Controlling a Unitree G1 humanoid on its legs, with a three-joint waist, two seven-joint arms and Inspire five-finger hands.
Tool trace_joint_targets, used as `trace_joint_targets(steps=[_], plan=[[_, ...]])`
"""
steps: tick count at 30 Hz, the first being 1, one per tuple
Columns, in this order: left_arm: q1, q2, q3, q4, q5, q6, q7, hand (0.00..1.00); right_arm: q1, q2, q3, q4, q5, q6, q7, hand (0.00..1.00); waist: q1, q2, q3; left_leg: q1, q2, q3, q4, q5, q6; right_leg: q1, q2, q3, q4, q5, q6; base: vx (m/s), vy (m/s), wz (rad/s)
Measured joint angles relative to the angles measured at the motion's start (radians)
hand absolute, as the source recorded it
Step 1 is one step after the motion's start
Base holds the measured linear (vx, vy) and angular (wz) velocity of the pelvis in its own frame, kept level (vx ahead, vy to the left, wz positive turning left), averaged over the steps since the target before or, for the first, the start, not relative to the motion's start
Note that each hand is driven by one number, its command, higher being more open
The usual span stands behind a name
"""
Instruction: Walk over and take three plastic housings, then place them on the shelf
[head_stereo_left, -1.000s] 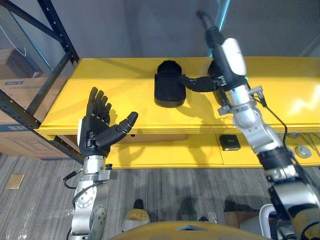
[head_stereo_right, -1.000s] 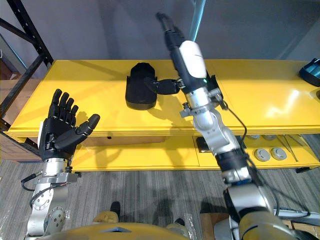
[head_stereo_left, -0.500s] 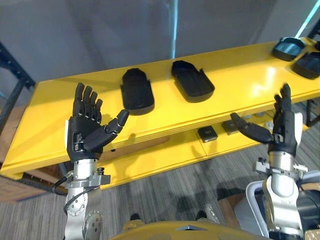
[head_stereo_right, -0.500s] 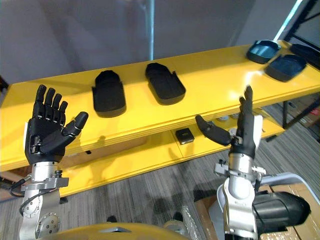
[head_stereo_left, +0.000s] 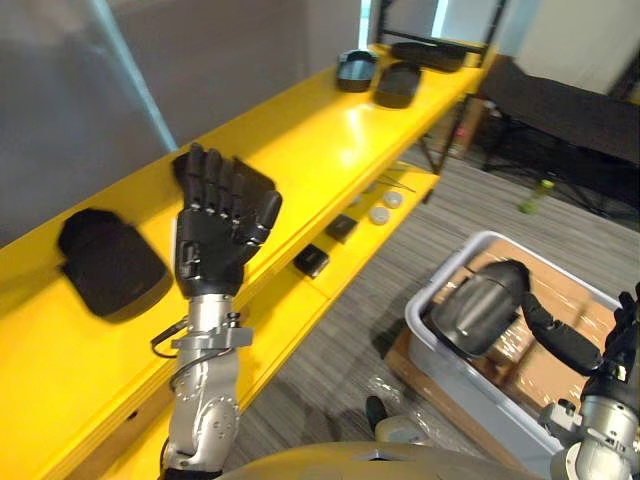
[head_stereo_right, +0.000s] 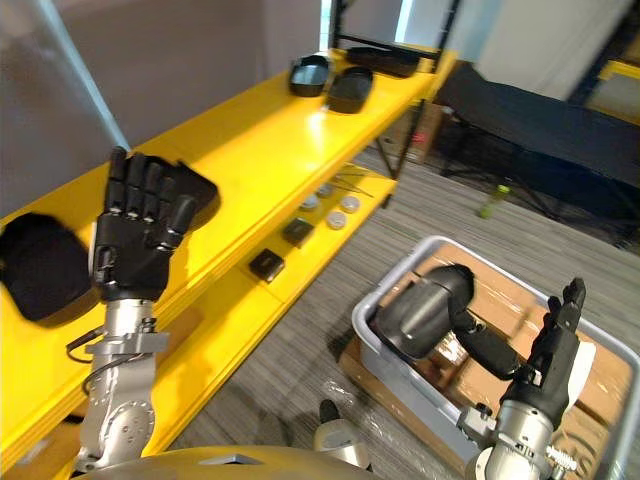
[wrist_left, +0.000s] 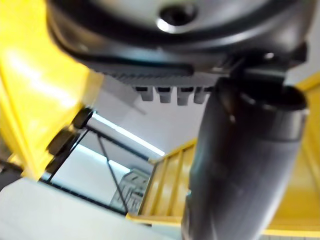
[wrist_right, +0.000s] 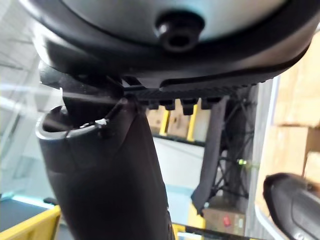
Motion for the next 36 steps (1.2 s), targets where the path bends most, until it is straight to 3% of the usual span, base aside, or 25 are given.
trace_joint_targets(steps=[2, 5, 6, 8, 9, 10, 12, 16, 19, 22, 23, 24, 26, 29, 31, 32, 33, 35, 36], plan=[[-0.020, -0.003, -0.038, 0.018, 0.000, 0.003, 0.015, 1.00, 0.001, 0.014, 0.027, -0.012, 0.062, -0.005, 0.008, 1.00, -0.015, 0.002, 0.001, 0.000, 0.020, 0.027, 0.022, -0.005, -0.005, -0.006, 0.017, 0.007, 0.000, 0.002, -0.004, 0.01, -0.038, -0.28], [-0.028, -0.041, -0.049, 0.023, 0.000, 0.002, 0.047, 1.00, -0.024, 0.021, 0.117, -0.063, 0.157, -0.022, 0.045, 1.00, -0.010, 0.016, 0.006, -0.005, 0.031, 0.044, 0.055, -0.006, 0.003, -0.025, 0.047, 0.034, 0.002, 0.005, -0.015, -0.01, -0.042, -0.34], [-0.027, -0.048, -0.041, 0.025, 0.002, 0.003, 0.078, 1.00, -0.051, 0.017, 0.166, -0.065, 0.152, -0.026, 0.069, 1.00, 0.006, 0.016, 0.007, -0.020, 0.031, 0.002, 0.095, -0.010, 0.046, -0.032, 0.052, 0.065, 0.003, 0.007, -0.024, -0.02, -0.066, -0.65], [-0.015, -0.051, -0.014, 0.016, 0.008, 0.003, 0.132, 1.00, -0.105, 0.001, 0.266, -0.061, 0.143, -0.026, 0.116, 1.00, 0.045, 0.024, 0.019, -0.062, 0.027, -0.188, 0.215, -0.045, 0.159, -0.037, 0.064, 0.133, 0.007, 0.000, -0.045, -0.05, -0.014, -0.87], [0.008, -0.053, 0.001, -0.005, 0.009, 0.004, 0.141, 1.00, -0.139, -0.022, 0.307, -0.052, 0.143, -0.025, 0.127, 1.00, 0.067, 0.025, 0.028, -0.085, 0.009, -0.303, 0.261, -0.092, 0.183, -0.042, 0.067, 0.161, 0.011, -0.003, -0.049, -0.08, 0.102, -1.08], [0.049, -0.051, 0.013, -0.041, 0.022, 0.005, 0.143, 1.00, -0.194, -0.066, 0.342, -0.028, 0.144, -0.024, 0.136, 1.00, 0.104, 0.049, 0.029, -0.113, -0.049, -0.453, 0.285, -0.142, 0.197, -0.060, 0.078, 0.202, 0.025, -0.002, -0.053, -0.09, 0.150, -0.97], [0.098, -0.042, 0.027, -0.084, 0.045, 0.004, 0.124, 1.00, -0.267, -0.109, 0.369, 0.036, 0.144, -0.015, 0.134, 1.00, 0.139, 0.069, 0.029, -0.118, -0.081, -0.553, 0.292, -0.170, 0.229, -0.085, 0.097, 0.215, 0.054, 0.003, -0.057, -0.10, 0.188, -0.60], [0.144, -0.039, 0.058, -0.123, 0.044, 0.002, 0.078, 1.00, -0.259, -0.090, 0.409, 0.089, 0.147, 0.021, 0.076, 1.00, 0.177, 0.045, 0.045, -0.146, -0.126, -0.609, 0.292, -0.168, 0.225, -0.107, 0.055, 0.199, 0.071, 0.015, -0.040, -0.07, 0.136, 0.16], [0.217, -0.040, 0.098, -0.126, 0.008, -0.006, 0.043, 1.00, -0.142, -0.062, 0.461, 0.089, 0.148, 0.038, 0.084, 1.00, 0.184, 0.028, 0.055, -0.141, -0.145, -0.632, 0.300, -0.188, 0.202, -0.129, 0.050, 0.198, 0.119, 0.018, -0.035, -0.06, 0.091, -0.16], [0.263, -0.039, 0.123, -0.127, -0.033, -0.014, 0.033, 1.00, -0.080, -0.053, 0.482, 0.084, 0.191, 0.038, 0.134, 1.00, 0.207, 0.007, 0.081, -0.098, -0.153, -0.559, 0.301, -0.249, 0.202, -0.154, 0.056, 0.154, 0.150, 0.029, -0.018, -0.17, 0.023, -0.70], [0.264, -0.036, 0.127, -0.123, -0.033, -0.014, 0.040, 1.00, -0.087, -0.055, 0.486, 0.085, 0.215, 0.037, 0.143, 1.00, 0.211, -0.010, 0.089, -0.093, -0.164, -0.535, 0.300, -0.249, 0.202, -0.145, 0.019, 0.079, 0.119, 0.008, -0.048, -0.32, 0.039, -1.01], [0.263, -0.040, 0.136, -0.125, -0.037, -0.014, 0.047, 1.00, -0.131, -0.073, 0.502, 0.091, 0.234, 0.032, 0.144, 1.00, 0.233, 0.002, 0.095, -0.092, -0.157, -0.515, 0.272, -0.238, 0.215, -0.181, -0.021, -0.057, 0.151, -0.046, -0.121, -0.33, 0.017, -0.87], [0.233, -0.034, 0.164, -0.115, -0.055, -0.017, 0.044, 1.00, -0.253, -0.104, 0.559, 0.150, 0.209, 0.005, 0.120, 1.00, 0.239, -0.011, 0.093, -0.110, -0.163, -0.491, 0.244, -0.227, 0.193, -0.278, -0.103, -0.139, 0.471, -0.096, -0.173, -0.32, -0.030, -0.42], [0.177, -0.034, 0.166, -0.064, -0.066, -0.025, 0.045, 1.00, -0.439, -0.126, 0.676, 0.334, 0.103, 0.005, -0.014, 1.00, 0.254, -0.001, 0.090, -0.112, -0.145, -0.496, 0.250, -0.206, 0.159, -0.267, -0.216, -0.162, 0.902, -0.246, -0.190, -0.20, -0.080, 0.08], [0.170, -0.041, 0.163, -0.056, -0.106, -0.027, 0.024, 1.00, -0.485, -0.119, 0.725, 0.396, 0.098, 0.013, -0.046, 1.00, 0.263, 0.005, 0.085, -0.132, -0.123, -0.497, 0.250, -0.189, 0.133, -0.229, -0.275, -0.162, 0.928, -0.248, -0.194, -0.09, -0.174, -0.07], [0.170, -0.039, 0.157, -0.057, -0.111, -0.027, 0.009, 1.00, -0.484, -0.098, 0.726, 0.409, 0.101, 0.023, -0.050, 1.00, 0.263, -0.014, 0.075, -0.158, -0.109, -0.496, 0.264, -0.179, 0.114, -0.197, -0.302, -0.170, 0.845, -0.202, -0.181, -0.02, -0.210, -0.19], [0.167, -0.033, 0.154, -0.054, -0.112, -0.025, 0.003, 1.00, -0.472, -0.092, 0.724, 0.413, 0.102, 0.025, -0.050, 1.00, 0.263, -0.017, 0.072, -0.174, -0.099, -0.496, 0.272, -0.177, 0.101, -0.184, -0.299, -0.175, 0.790, -0.208, -0.136, -0.02, -0.297, -0.49], [0.163, -0.045, 0.117, -0.041, -0.113, 0.006, -0.009, 1.00, -0.444, -0.113, 0.684, 0.414, 0.105, 0.053, -0.029, 1.00, 0.267, 0.026, 0.059, -0.197, -0.023, -0.464, 0.229, -0.131, 0.069, -0.153, -0.204, -0.239, 0.596, -0.255, -0.083, 0.02, -0.340, -1.04], [0.155, -0.036, 0.106, -0.038, -0.113, 0.025, -0.020, 1.00, -0.424, -0.121, 0.655, 0.412, 0.104, 0.064, -0.017, 1.00, 0.260, 0.013, 0.052, -0.193, -0.003, -0.419, 0.208, -0.110, 0.047, -0.129, -0.195, -0.295, 0.498, -0.295, -0.017, 0.04, -0.425, -1.41]])
